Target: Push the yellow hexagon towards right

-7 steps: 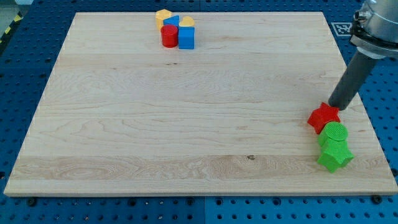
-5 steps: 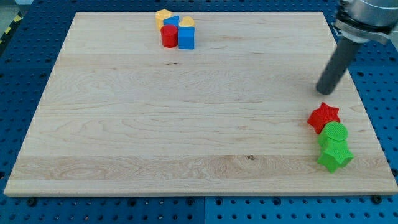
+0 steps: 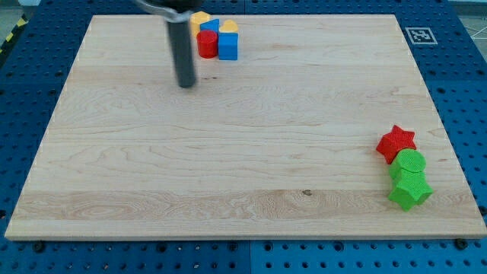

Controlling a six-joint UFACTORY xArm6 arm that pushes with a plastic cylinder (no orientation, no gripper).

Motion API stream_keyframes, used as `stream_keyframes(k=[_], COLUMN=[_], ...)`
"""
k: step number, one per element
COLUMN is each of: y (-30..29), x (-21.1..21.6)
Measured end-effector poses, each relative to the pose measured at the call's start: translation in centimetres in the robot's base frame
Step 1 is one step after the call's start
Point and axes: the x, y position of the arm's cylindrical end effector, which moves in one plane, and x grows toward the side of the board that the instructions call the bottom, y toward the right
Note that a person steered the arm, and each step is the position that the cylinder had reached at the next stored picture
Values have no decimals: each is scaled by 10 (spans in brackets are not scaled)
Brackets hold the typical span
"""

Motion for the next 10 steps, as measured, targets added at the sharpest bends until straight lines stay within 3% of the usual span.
stream_keyframes(k=[1, 3, 7, 10], y=[-53, -60, 7, 19], x=[-33, -93, -122, -140])
